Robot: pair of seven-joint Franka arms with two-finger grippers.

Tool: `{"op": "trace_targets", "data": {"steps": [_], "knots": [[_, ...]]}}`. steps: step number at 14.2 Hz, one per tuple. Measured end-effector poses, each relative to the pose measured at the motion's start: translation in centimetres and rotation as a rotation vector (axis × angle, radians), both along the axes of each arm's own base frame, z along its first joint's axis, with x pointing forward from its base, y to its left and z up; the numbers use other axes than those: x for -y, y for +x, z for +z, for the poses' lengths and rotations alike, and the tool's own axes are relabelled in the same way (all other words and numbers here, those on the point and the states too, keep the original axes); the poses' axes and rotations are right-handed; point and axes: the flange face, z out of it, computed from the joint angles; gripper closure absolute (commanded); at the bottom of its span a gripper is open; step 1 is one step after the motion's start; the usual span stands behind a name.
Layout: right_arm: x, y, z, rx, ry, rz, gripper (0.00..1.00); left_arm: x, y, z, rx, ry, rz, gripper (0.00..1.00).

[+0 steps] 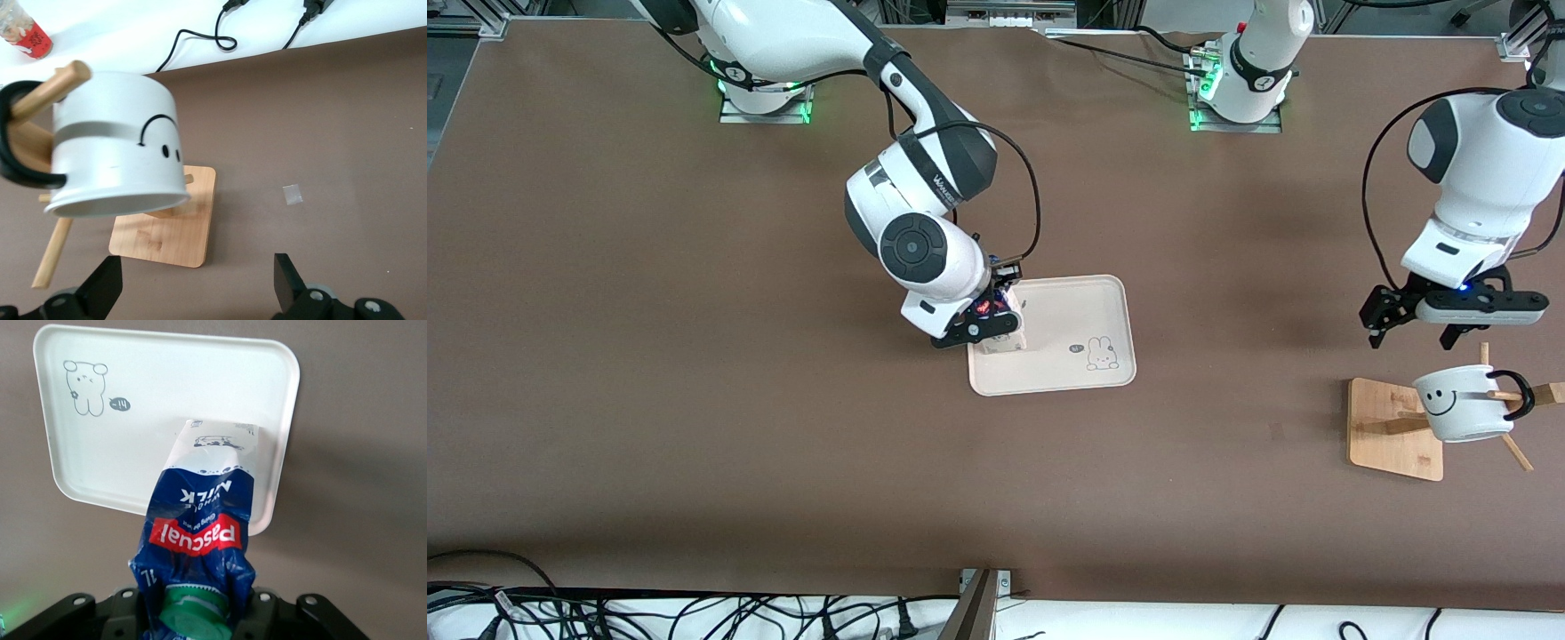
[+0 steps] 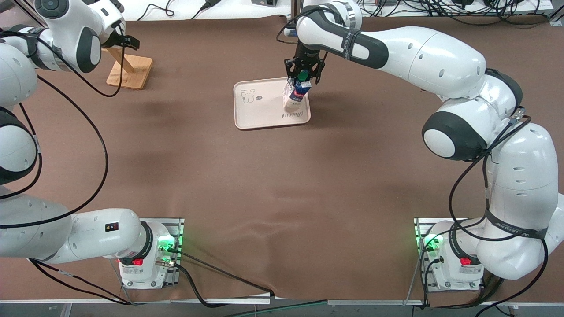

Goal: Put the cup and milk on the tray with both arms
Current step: 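Lower the carton onto the tray while the left gripper reaches the mug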

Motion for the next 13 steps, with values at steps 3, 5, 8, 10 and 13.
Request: {"op": "trace_targets", "data": {"steps": [3,5,8,10,13], "knots": [[0.0,-0.1,-0.4,-0.012,-0.008,0.003,0.49,-0.3,-0.1,0.5,0.035,0.001,0.0,0.0],[0.2,0.0,-0.8,-0.013,-0.011,0.0,0.18,-0.2,0.0,0.7,0.087,-0.002,-0.009,0.0],[0.7,0.8,-1.3,-0.003,-0.005,-0.01,0.0,0.0,0.3,0.2,0.145,-0.01,-0.023,0.0],[1.2,1.3,-1.5,0.002,-0.002,-0.017,0.0,-0.1,0.4,-0.5,0.15,-0.013,-0.025,0.0],[1.4,1.5,-1.4,0.007,0.002,-0.02,0.0,-0.6,0.7,-1.5,0.168,-0.019,-0.021,0.0]]}}
